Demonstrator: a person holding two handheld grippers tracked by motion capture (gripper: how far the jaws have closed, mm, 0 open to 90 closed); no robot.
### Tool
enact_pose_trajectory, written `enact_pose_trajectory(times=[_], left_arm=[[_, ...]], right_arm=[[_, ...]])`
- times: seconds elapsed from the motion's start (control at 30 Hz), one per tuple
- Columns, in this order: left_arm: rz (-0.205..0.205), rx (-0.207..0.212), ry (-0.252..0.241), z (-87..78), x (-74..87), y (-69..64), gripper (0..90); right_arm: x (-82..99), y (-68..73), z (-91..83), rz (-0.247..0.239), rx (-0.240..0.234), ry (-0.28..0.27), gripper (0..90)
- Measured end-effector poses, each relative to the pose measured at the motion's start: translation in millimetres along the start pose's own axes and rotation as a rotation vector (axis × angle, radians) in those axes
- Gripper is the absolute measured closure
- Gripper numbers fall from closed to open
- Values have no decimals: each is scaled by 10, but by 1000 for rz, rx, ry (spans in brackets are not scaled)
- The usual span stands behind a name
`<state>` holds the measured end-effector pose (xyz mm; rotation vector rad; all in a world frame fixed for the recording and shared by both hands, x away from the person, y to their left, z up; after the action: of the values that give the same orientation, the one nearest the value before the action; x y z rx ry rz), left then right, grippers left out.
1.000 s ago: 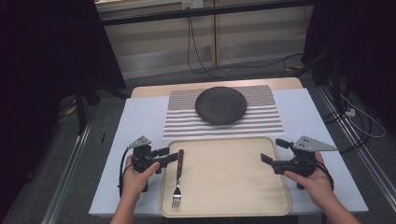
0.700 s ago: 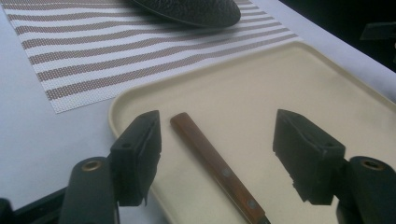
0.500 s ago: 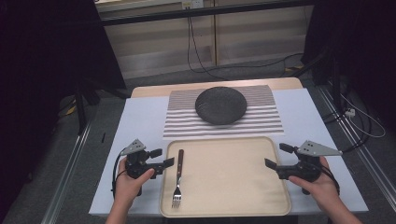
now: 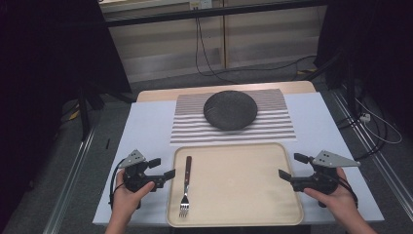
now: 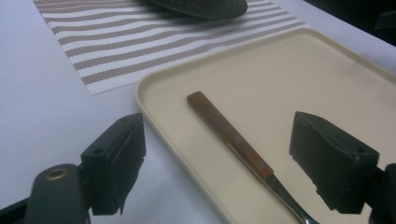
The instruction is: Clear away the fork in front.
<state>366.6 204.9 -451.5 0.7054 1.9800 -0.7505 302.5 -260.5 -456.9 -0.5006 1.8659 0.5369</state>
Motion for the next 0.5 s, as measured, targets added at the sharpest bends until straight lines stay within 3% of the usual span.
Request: enact_pose_trajectory(times=[0.5], left_arm=[[11,-14,7,-86,39,7,146]], right_arm=[[54,-51,-115,3,20,1,140]])
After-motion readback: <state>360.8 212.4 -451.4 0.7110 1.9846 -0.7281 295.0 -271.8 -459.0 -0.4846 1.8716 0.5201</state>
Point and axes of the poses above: each handheld gripper's, and its own axes: z roughly forward along the jaws, x roughly out of its underside, y roughly to its left, the point moved 4 cm from there along z, roughly forward along the jaws, and after that the axes turned 4 degrees about -y, right-handed, at the moved point
